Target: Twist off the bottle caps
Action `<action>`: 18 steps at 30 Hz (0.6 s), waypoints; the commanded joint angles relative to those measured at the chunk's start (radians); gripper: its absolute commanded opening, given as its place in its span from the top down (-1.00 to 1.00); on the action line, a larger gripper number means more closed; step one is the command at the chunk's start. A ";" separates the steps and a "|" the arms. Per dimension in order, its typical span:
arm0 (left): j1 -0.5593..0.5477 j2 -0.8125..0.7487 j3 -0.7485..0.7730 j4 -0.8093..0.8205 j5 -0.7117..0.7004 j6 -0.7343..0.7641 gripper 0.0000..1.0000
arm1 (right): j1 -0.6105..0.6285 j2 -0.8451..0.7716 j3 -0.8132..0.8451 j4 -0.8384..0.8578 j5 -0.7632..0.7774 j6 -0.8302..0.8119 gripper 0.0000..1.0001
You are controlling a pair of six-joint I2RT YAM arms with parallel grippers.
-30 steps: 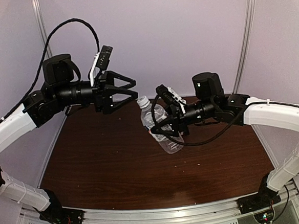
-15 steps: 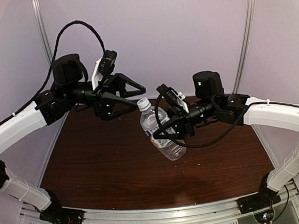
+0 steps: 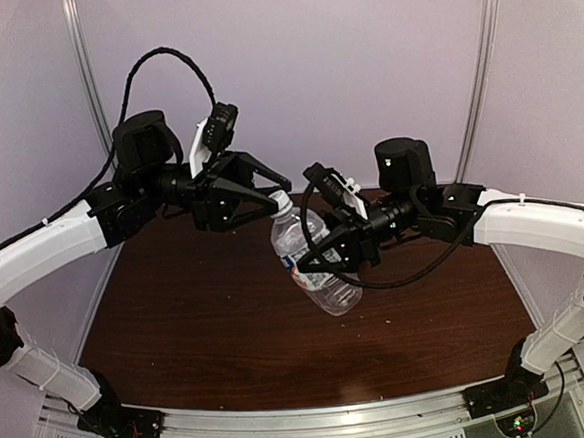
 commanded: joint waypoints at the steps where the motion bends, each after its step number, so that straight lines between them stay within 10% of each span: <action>1: 0.007 0.004 -0.035 0.091 0.029 -0.040 0.04 | 0.006 0.004 0.032 0.029 -0.019 0.010 0.17; 18: 0.007 -0.018 -0.062 0.074 -0.119 -0.081 0.52 | 0.003 -0.033 0.025 -0.042 0.271 -0.040 0.20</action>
